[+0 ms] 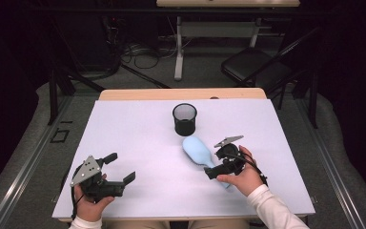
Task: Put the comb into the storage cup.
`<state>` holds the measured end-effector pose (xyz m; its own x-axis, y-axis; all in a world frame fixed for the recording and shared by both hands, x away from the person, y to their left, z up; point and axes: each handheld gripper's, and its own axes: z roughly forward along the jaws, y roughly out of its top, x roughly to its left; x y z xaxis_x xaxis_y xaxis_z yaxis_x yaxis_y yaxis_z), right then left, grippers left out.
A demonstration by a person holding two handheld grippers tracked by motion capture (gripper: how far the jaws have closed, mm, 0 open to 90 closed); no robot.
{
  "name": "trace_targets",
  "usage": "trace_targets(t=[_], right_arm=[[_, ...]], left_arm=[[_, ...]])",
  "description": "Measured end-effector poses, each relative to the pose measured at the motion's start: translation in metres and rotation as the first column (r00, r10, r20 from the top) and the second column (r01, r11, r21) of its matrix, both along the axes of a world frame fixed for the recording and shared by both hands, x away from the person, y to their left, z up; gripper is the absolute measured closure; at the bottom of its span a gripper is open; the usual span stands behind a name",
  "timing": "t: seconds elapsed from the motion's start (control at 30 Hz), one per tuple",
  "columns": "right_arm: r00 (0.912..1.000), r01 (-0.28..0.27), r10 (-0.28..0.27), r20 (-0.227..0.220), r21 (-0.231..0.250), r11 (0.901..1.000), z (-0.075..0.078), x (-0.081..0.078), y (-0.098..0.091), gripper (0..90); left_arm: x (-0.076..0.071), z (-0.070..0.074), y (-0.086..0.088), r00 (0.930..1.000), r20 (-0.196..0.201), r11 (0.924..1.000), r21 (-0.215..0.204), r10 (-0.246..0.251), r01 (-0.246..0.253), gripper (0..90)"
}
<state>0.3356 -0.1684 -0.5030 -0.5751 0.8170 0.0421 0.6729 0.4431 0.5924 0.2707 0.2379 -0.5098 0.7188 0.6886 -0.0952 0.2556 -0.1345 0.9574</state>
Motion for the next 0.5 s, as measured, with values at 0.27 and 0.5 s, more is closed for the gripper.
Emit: trace_targets(t=[0.27,0.5], right_arm=[[0.9997,-0.015,0.014,-0.019,-0.027,0.9995,-0.0008,0.0042,0.0054,0.0],[0.9992,-0.030,0.029,-0.029,-0.041,0.9987,-0.0027,0.0093,0.0092,0.1]], left_arm=[[-0.0001,-0.0001,-0.0003,1.0000,0.000,1.0000,-0.001,0.001,-0.001,2.3],[0.0000,-0.0001,-0.0002,1.0000,0.000,1.0000,-0.001,0.001,-0.001,2.3]])
